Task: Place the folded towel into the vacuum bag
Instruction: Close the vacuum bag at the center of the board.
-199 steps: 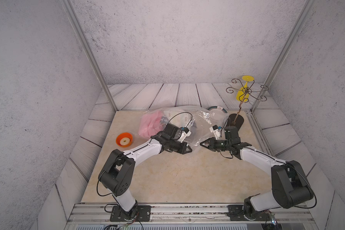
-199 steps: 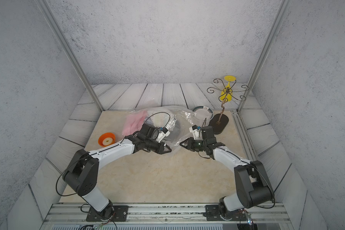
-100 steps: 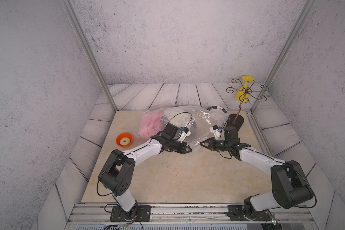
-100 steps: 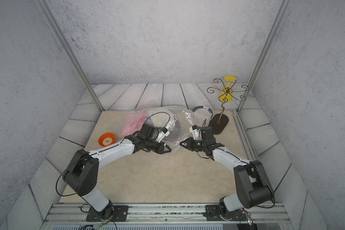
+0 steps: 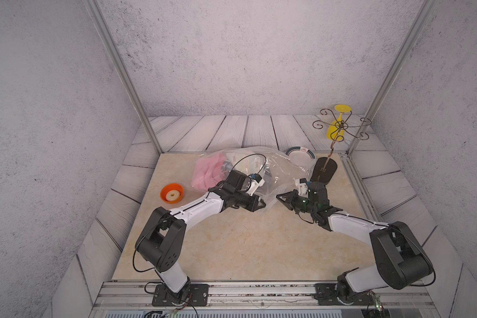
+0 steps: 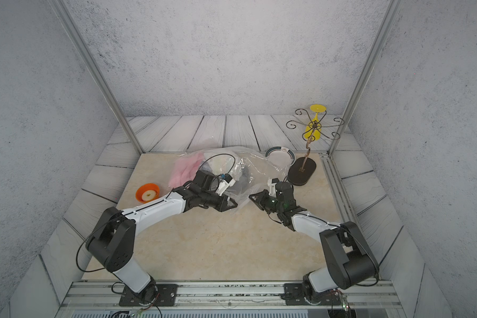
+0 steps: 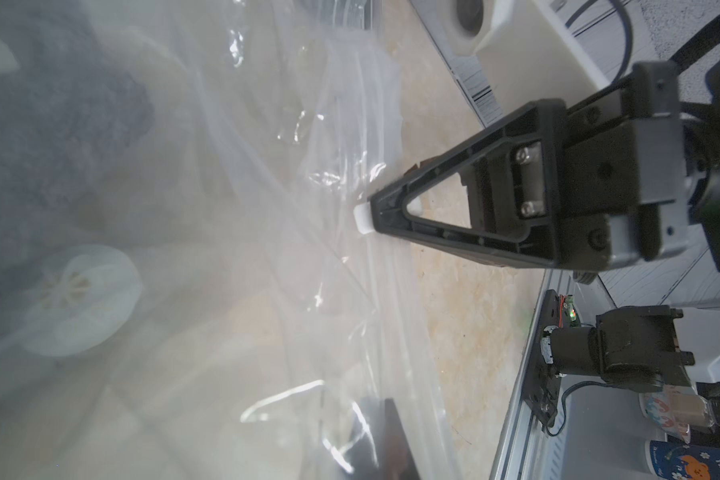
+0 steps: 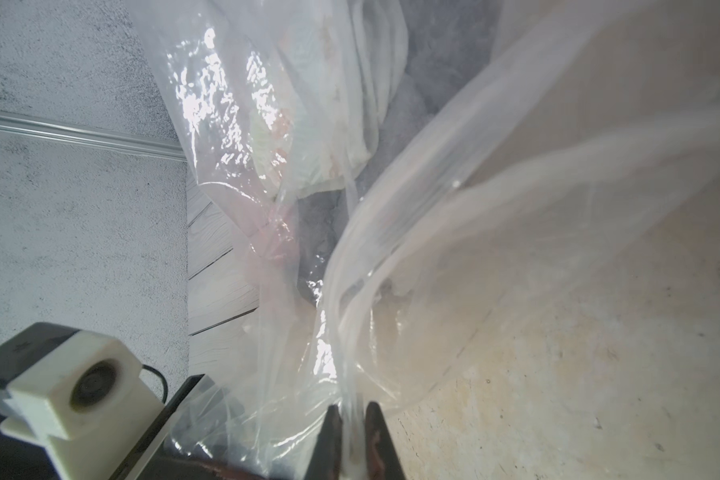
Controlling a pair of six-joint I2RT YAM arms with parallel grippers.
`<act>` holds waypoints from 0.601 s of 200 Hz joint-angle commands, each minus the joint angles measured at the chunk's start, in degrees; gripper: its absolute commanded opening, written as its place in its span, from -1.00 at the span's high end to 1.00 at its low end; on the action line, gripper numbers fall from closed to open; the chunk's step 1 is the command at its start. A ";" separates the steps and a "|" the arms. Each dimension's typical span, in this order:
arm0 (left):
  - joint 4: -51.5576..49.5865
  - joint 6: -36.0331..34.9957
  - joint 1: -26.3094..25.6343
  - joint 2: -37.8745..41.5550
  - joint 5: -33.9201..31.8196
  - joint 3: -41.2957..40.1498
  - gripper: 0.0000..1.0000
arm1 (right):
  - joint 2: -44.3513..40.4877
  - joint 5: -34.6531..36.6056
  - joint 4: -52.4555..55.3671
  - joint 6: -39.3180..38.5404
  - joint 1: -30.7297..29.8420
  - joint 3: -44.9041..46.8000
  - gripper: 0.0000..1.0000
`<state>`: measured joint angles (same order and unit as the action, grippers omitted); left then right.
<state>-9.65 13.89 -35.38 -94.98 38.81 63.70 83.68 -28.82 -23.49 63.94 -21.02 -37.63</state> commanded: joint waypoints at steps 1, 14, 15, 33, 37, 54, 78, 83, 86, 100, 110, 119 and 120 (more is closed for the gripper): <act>-7.88 -2.20 0.52 3.98 4.50 -2.59 1.00 | -1.31 17.91 1.40 0.72 3.13 -0.50 1.00; -7.34 -2.11 1.07 4.73 5.59 -3.25 1.00 | -1.55 18.77 2.08 0.35 3.57 -0.16 1.00; -7.33 -2.11 1.13 4.77 5.67 -3.29 1.00 | -1.52 18.83 2.11 0.28 3.64 -0.12 1.00; -6.59 -1.77 1.99 5.72 7.65 -4.05 1.00 | -1.64 19.69 2.91 0.22 4.68 0.20 1.00; -6.30 -1.64 2.26 5.91 8.16 -4.11 1.00 | -1.60 19.90 2.99 0.15 4.98 0.27 1.00; -5.84 -1.59 2.75 6.74 9.09 -4.80 1.00 | -1.50 20.37 3.74 0.19 6.34 0.45 1.00; -5.56 -1.28 3.28 7.56 9.09 -5.59 1.00 | -1.26 20.34 3.12 0.05 8.15 0.71 1.00; -5.41 -1.16 3.50 7.69 9.09 -5.84 1.00 | -1.25 20.29 3.00 0.03 8.42 0.71 1.00; -5.40 -1.07 3.60 7.78 9.02 -5.89 1.00 | -1.20 20.29 3.01 0.00 8.70 0.79 1.00; -5.06 -0.26 4.53 8.38 8.39 -6.51 1.00 | -1.07 20.29 3.16 -0.06 9.81 0.97 1.00; -4.73 0.61 5.49 8.99 7.86 -7.07 1.00 | -1.06 20.38 3.69 -0.01 10.60 1.24 1.00; -4.28 1.65 6.50 9.88 6.69 -7.84 1.00 | -1.06 20.38 3.56 0.13 11.36 1.81 1.00; -4.17 1.75 6.61 9.98 6.57 -7.91 1.00 | -1.06 20.38 3.55 0.13 11.48 1.92 1.00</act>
<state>-8.08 14.13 -32.25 -90.00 43.42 58.30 82.98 -26.04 -22.79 64.49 -16.36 -37.52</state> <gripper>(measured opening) 0.047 0.100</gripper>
